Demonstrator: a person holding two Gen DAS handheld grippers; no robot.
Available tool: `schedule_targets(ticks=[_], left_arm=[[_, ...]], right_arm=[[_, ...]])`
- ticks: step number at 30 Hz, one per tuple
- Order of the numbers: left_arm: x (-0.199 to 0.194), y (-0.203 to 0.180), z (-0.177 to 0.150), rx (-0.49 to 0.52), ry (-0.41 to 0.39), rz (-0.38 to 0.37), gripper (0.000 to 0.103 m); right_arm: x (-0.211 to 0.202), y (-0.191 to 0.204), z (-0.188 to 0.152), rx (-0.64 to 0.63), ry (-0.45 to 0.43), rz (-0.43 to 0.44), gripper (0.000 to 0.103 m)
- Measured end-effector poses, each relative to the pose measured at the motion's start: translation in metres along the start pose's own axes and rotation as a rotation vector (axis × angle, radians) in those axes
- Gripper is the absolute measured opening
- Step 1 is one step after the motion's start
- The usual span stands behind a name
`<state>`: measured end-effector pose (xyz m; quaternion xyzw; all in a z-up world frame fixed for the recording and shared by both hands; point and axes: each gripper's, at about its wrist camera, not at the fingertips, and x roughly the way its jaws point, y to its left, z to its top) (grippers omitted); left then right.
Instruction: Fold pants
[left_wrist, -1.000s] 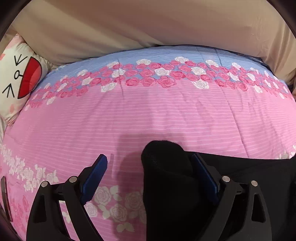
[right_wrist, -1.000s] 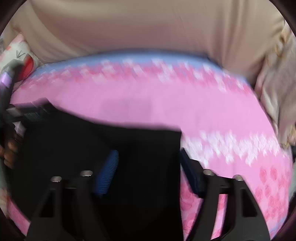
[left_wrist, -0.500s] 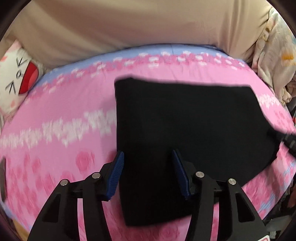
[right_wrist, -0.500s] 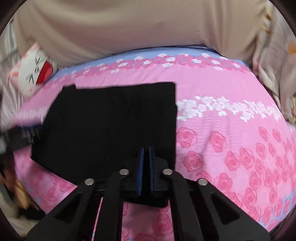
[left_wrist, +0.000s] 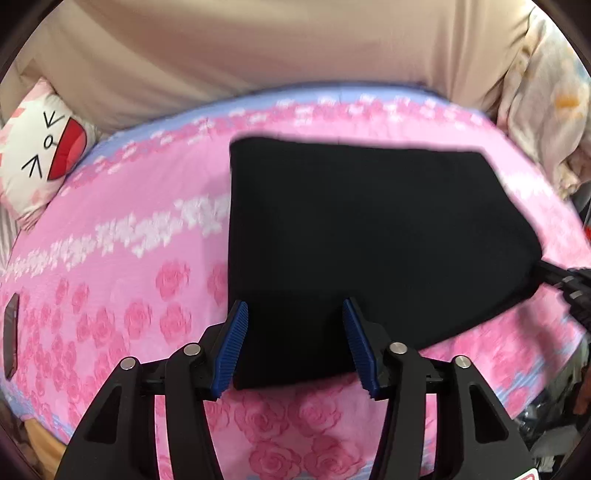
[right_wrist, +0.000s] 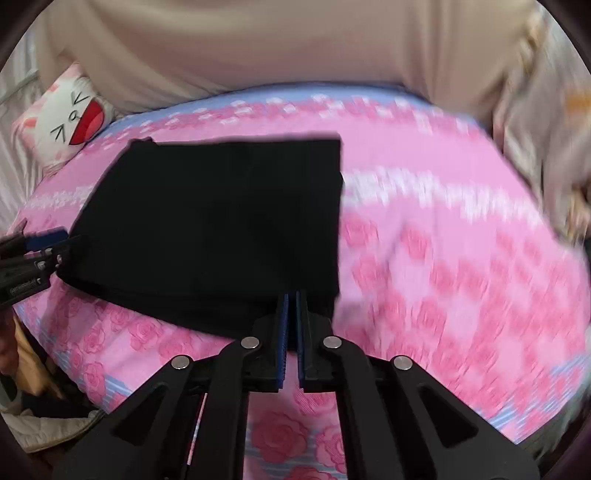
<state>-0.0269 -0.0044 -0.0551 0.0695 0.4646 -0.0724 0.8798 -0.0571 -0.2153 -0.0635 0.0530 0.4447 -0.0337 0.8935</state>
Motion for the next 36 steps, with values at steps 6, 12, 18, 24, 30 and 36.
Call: schedule_targets(ticks=[6,12,18,24,30,36], left_arm=[[-0.021,-0.001,-0.016,0.015,-0.006,0.004,0.085],[-0.003,-0.017,-0.023,0.080,0.031,0.074,0.086],[0.016,-0.005,-0.014,0.029,0.041,0.032,0.071],[0.014,0.013,-0.001,0.011,0.027,0.056,0.019],[0.018,0.016,-0.004,0.011,0.044,0.071,0.021],[0.018,0.015,-0.006,0.014,0.043,0.076,0.021]], right_arm=[[-0.014,-0.006,-0.018,-0.048,0.009,-0.074,0.030],[0.008,0.005,-0.021,-0.094,0.023,-0.068,0.056],[0.025,0.006,-0.005,-0.095,0.013,-0.026,0.034],[-0.001,-0.005,0.002,-0.041,-0.058,-0.036,0.014],[0.021,-0.015,-0.015,-0.018,0.017,-0.061,0.014],[0.015,-0.019,-0.013,0.010,0.013,-0.044,0.015]])
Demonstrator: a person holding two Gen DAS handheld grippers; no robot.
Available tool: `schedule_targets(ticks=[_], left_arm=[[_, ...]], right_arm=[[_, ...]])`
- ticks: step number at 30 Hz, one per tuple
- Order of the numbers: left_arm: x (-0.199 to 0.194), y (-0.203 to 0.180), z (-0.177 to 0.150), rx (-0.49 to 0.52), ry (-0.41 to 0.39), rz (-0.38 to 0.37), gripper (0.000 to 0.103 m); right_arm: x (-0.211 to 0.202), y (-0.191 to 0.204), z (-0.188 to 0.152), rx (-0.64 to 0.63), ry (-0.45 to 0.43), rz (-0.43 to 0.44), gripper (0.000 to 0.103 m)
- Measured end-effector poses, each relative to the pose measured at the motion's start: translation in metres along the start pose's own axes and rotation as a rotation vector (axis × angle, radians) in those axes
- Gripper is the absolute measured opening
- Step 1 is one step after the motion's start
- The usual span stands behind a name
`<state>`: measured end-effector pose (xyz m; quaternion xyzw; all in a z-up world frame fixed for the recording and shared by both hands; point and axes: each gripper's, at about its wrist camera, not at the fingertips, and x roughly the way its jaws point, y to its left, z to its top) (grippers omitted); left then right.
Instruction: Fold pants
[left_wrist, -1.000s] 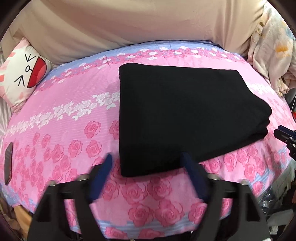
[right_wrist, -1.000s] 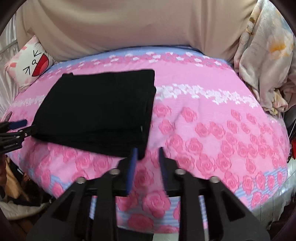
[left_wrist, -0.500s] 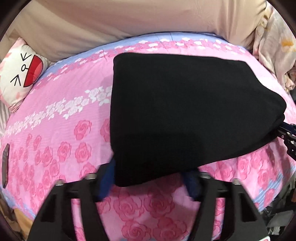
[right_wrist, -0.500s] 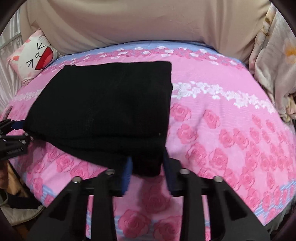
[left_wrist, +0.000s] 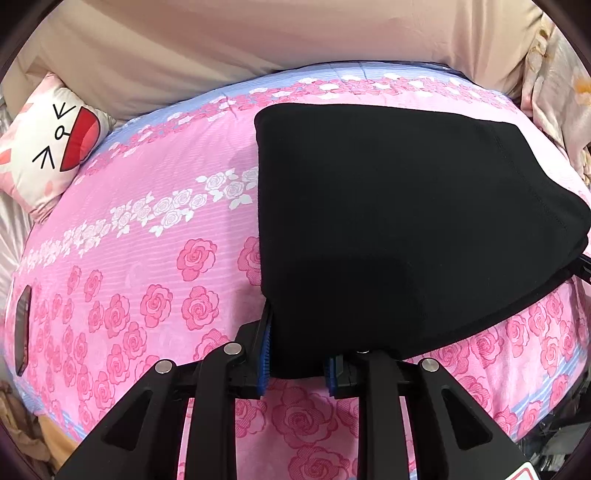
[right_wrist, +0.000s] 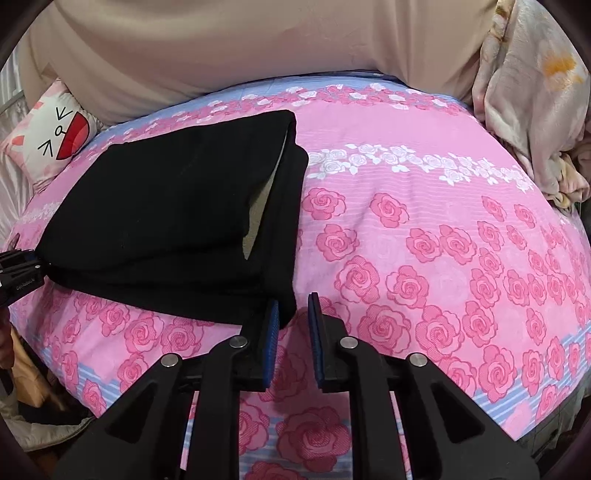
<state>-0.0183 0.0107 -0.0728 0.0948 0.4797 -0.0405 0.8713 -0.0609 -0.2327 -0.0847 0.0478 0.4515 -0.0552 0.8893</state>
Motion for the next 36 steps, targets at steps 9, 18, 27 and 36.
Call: schedule_targets(ticks=[9,18,27,36], left_arm=[[-0.034,0.005,-0.006,-0.028,-0.019,-0.049,0.023],[-0.019,-0.010,-0.006,-0.001,-0.009,-0.034,0.023],[-0.057,0.022,-0.008,-0.086,-0.008,-0.227,0.039],[-0.051,0.043,0.030,-0.220,0.062,-0.447,0.087]], right_arm=[[-0.059,0.011,0.015,-0.016,-0.125,0.003,0.015],[-0.006,0.033,0.019,-0.091,-0.024,0.018,0.016],[-0.044,0.002,0.019,0.003,-0.056,0.058,0.022],[-0.032,-0.028,0.033,0.123,0.035,0.246,0.093]])
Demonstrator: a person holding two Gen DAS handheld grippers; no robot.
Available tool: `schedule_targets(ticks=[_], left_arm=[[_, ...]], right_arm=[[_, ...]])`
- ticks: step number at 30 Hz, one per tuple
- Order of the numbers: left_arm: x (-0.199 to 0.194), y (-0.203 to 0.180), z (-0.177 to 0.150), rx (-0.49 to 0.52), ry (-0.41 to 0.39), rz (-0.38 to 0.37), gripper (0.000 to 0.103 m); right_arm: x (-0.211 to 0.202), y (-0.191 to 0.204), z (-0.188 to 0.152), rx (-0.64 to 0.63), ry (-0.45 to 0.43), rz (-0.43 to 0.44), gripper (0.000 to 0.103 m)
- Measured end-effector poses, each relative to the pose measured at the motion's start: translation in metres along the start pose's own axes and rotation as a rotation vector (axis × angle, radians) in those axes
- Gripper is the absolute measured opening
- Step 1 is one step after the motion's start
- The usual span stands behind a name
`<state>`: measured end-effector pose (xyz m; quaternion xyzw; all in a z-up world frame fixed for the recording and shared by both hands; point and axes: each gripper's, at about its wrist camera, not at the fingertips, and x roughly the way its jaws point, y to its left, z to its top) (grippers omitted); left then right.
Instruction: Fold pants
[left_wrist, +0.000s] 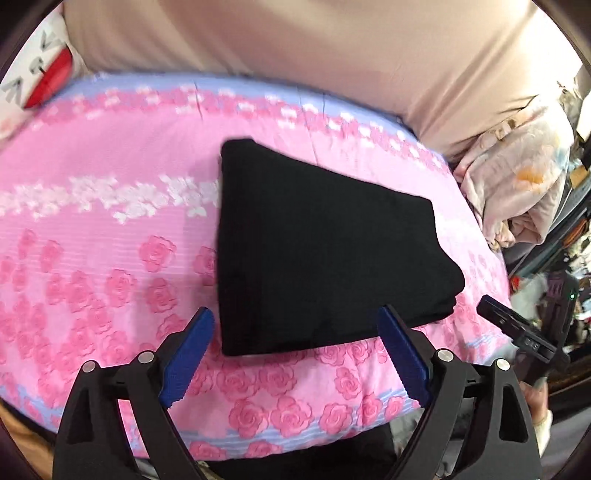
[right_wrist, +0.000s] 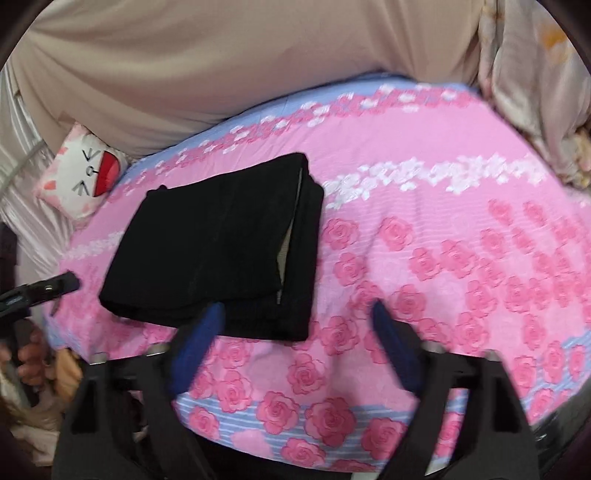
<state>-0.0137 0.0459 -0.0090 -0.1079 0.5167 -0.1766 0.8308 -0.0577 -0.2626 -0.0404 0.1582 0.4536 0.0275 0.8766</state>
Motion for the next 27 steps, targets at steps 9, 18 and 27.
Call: schedule_targets(ticks=[9,18,27], left_arm=[[0.046,0.039,0.022,-0.128,0.206,-0.109,0.087],[0.077,0.052,0.028,-0.194,0.342,-0.225,0.087],[0.091,0.033,0.034,-0.141,0.377,-0.200,0.091]], right_arm=[[0.041,-0.040,0.016,0.174,0.199,0.291,0.093],[0.072,-0.042,0.024,0.222,0.312,0.370,0.094],[0.094,-0.026,0.036,0.216,0.365,0.423,0.094]])
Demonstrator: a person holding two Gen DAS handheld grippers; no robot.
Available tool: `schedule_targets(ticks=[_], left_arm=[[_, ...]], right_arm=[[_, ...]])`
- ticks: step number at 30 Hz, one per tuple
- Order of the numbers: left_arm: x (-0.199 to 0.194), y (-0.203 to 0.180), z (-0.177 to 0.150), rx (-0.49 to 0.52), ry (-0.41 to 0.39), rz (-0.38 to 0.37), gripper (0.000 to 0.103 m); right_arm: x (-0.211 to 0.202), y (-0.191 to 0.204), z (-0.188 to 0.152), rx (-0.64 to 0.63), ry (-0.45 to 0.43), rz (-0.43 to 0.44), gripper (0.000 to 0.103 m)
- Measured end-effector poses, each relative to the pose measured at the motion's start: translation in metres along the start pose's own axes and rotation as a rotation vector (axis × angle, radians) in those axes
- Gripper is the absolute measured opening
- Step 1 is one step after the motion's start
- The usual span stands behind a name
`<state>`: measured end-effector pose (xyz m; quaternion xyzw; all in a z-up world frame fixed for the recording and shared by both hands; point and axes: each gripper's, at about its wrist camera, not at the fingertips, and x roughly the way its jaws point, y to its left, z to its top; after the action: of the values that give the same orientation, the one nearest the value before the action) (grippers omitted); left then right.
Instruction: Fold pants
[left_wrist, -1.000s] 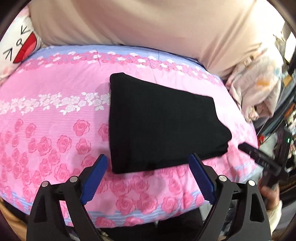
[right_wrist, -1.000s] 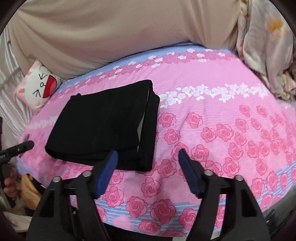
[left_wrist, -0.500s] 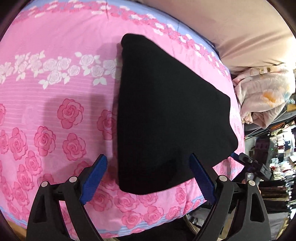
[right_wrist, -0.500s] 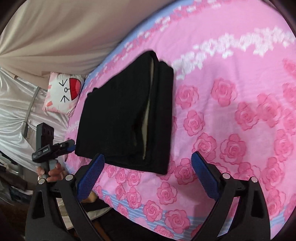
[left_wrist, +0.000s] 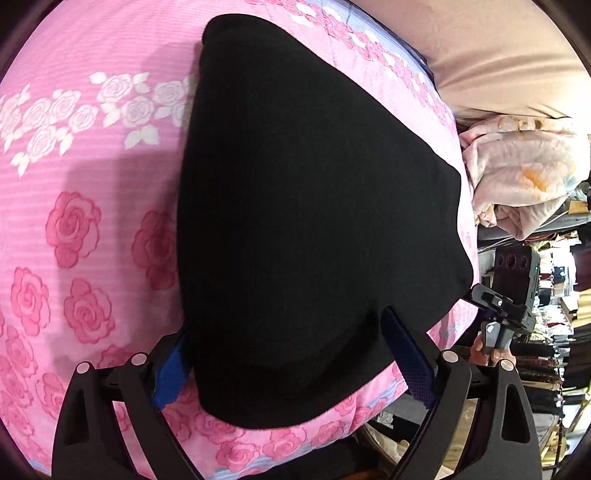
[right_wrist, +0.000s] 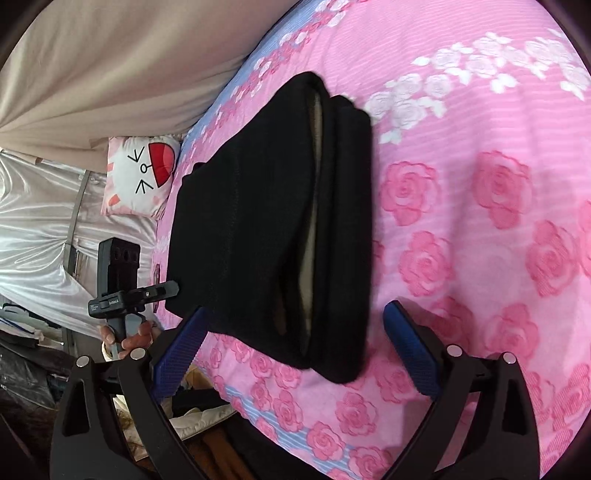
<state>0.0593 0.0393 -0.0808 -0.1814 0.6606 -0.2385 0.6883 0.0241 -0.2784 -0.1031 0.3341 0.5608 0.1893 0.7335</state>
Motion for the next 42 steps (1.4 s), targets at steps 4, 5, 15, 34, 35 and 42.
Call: schedule_targets(ticks=[4,5,15,34,35,42], left_arm=[[0.002,-0.004,0.005,0.000,0.000,0.014,0.091],[0.003,-0.005,0.004,0.003,0.000,0.017,0.091],[0.004,-0.014,0.006,0.060,-0.037,0.029,0.097],[-0.065,-0.050,-0.009,0.189,-0.222,-0.070,0.028],[-0.070,-0.053,-0.011,0.200,-0.232,-0.070,0.028],[-0.107,-0.076,-0.021,0.275,-0.315,-0.059,0.028]], right_arm=[[0.010,0.008,0.006,-0.018,0.013,-0.006,0.095],[0.010,0.007,0.007,-0.016,0.014,-0.004,0.095],[0.028,0.023,0.008,-0.078,-0.004,0.002,0.092],[-0.012,0.075,-0.017,-0.244,-0.197,-0.065,0.044],[-0.016,0.079,-0.019,-0.250,-0.208,-0.065,0.044],[-0.040,0.113,-0.024,-0.315,-0.291,-0.057,0.043]])
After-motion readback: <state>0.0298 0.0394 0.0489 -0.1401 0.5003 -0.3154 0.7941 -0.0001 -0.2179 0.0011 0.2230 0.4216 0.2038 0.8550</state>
